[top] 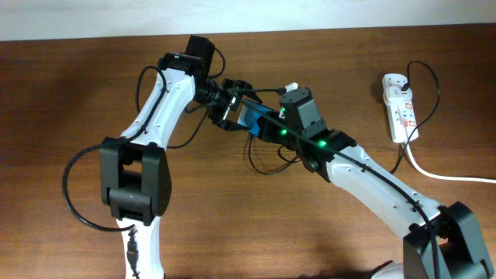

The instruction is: Plug charger to phone and switch on socket

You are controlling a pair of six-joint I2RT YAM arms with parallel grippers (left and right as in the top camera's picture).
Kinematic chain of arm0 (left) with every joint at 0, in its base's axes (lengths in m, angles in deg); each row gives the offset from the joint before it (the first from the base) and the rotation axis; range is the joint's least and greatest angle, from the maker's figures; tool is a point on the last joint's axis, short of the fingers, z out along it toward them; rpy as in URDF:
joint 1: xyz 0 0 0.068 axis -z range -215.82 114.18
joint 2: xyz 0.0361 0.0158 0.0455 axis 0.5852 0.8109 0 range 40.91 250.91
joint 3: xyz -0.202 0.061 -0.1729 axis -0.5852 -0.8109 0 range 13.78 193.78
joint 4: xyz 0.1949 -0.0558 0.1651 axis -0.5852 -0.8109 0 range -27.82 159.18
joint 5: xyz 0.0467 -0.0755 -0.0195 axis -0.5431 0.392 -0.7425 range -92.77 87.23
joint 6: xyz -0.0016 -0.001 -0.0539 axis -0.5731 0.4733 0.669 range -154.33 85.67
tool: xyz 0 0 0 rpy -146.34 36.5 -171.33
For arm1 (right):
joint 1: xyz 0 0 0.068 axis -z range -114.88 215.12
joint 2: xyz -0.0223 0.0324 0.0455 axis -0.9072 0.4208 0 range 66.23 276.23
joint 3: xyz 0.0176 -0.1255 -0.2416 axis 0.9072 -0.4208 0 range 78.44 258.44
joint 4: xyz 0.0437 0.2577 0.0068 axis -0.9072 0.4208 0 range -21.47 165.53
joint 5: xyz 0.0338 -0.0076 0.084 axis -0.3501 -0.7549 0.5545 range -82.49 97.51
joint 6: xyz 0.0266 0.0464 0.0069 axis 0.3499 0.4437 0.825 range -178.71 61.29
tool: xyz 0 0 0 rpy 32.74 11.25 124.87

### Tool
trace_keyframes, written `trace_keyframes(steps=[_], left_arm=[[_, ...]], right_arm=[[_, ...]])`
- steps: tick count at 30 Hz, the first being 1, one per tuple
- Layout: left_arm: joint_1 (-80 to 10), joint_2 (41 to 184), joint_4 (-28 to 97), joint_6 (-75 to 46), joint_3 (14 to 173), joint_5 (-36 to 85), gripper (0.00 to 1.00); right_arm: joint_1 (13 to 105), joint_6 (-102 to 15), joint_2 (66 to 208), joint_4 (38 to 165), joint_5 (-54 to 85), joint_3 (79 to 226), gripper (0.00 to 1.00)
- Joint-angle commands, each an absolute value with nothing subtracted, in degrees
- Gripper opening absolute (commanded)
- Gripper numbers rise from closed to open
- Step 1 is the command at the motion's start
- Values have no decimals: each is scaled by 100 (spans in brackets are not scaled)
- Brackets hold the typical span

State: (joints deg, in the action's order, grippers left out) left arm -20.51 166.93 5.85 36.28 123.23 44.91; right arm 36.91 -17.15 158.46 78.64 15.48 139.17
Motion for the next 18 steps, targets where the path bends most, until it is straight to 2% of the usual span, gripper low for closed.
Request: trace_keyframes(steps=[1,2,5,9,14,18], left_arm=[[-2071,16669,565,3682,12428,4589,53],[-2084,16669,567,3682,12428,4587,58],[-2165,16669,600,3413,12428,4587,64],[-2313,16669,810,2098,12428,4613,89],[-2401,16669,1263,1348,12428,5205,99],[-2401,16669,1549,1116,12428,5411,100]], right_arm=[[3796,-1927,15859,7882,1493,13985,4],[3868,-1927,15852,7904,1570,13987,4],[4069,-1929,15787,7904,1755,13987,4],[4196,-1927,15754,7921,1760,13985,4],[4229,-1925,15697,7904,1784,13987,4],[4430,-1920,15535,7890,1897,13987,4]])
